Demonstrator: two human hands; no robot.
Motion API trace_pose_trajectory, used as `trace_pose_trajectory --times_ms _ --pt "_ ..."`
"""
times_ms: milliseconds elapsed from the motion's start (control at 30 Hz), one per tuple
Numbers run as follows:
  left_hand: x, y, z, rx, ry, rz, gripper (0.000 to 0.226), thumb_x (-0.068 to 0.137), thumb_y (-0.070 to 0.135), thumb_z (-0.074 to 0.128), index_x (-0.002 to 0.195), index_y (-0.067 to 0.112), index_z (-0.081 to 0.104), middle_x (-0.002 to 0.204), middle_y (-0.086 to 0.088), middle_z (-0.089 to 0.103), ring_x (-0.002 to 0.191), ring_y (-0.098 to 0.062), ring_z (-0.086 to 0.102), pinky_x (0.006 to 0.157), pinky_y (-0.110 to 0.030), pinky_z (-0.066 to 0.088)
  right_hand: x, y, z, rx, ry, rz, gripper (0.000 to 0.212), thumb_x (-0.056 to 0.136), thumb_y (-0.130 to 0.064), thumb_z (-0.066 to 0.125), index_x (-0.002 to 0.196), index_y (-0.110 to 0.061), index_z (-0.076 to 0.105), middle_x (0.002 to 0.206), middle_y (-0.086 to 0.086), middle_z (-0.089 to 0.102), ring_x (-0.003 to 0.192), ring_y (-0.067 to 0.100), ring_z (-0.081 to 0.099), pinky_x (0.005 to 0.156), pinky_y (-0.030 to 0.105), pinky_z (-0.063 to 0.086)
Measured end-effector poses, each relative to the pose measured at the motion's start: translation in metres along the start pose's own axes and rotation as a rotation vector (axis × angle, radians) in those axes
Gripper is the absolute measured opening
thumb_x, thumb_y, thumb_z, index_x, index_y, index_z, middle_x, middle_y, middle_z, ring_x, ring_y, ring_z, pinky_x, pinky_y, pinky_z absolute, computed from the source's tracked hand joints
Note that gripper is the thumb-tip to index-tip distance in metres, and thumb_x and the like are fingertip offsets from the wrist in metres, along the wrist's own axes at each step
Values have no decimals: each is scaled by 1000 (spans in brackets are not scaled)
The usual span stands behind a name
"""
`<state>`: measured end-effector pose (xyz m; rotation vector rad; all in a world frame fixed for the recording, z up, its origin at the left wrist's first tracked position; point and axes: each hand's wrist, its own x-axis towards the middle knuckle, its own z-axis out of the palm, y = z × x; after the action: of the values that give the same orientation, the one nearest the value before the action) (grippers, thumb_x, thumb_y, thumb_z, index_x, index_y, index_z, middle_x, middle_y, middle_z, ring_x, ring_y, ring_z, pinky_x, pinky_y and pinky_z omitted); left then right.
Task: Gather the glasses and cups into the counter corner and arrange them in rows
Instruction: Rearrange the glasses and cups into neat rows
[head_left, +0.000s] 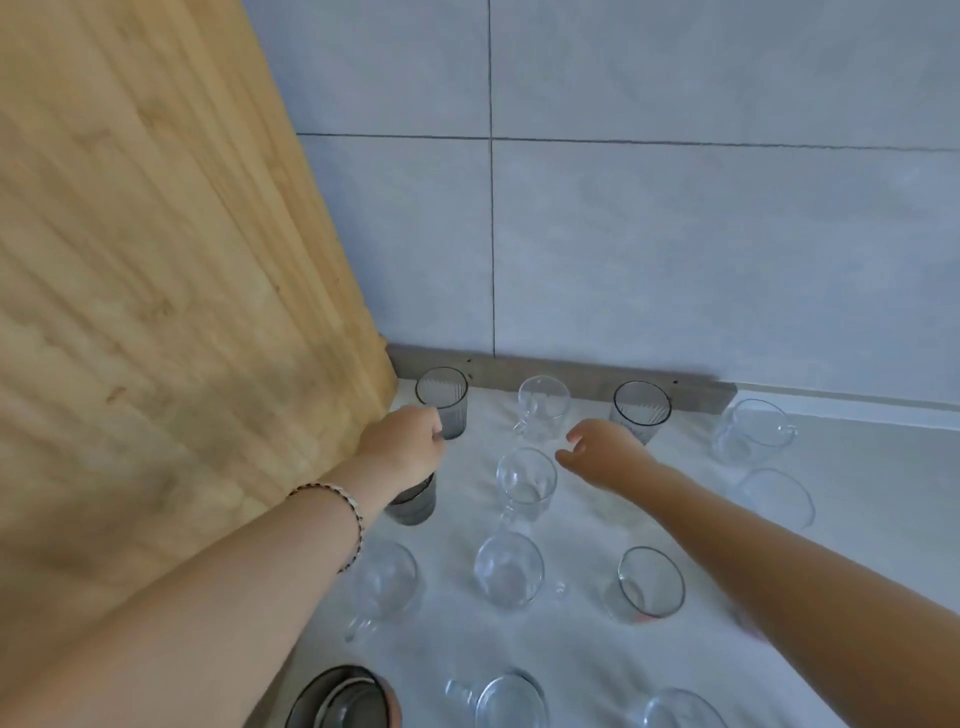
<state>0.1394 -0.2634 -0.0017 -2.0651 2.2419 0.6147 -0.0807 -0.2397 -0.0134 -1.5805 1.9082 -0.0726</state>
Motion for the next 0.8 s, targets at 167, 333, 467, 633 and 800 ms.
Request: trace_pose_trajectory --times_ms 167,333,467,633,800 --pt "58 -14 3 53 -7 -28 57 90 30 53 138 8 31 141 -13 39 125 -32 45 95 -42 44 36 -18 7 66 70 155 56 89 -33 56 138 -11 41 139 10 46 119 26 54 95 33 45" --pt "95 -25 24 -137 -72 -89 109 79 44 69 150 12 -6 159 -12 -2 146 -31 19 114 -43 34 72 -28 14 178 116 236 85 82 -40 66 146 -12 17 146 10 32 121 29 52 97 38 45" --pt "113 -24 39 -450 -89 -238 112 74 38 76 151 17 -3 159 -10 4 141 -30 31 108 -37 36 101 -25 22 255 85 315 113 75 -44 74 150 -16 -6 151 15 20 127 32 48 101 40 42" --pt "130 -27 53 -726 24 -243 81 70 21 81 136 14 35 136 -9 47 123 -29 48 85 -31 41 125 -25 37 241 116 271 94 76 -36 75 145 -9 18 143 12 33 119 27 52 88 33 47" --pt "142 -33 46 -678 -18 -141 75 74 16 77 135 15 34 118 -1 44 97 -18 44 64 -21 39 141 -30 39 189 71 94 89 74 -28 76 144 -21 23 140 7 37 120 24 50 87 29 43"
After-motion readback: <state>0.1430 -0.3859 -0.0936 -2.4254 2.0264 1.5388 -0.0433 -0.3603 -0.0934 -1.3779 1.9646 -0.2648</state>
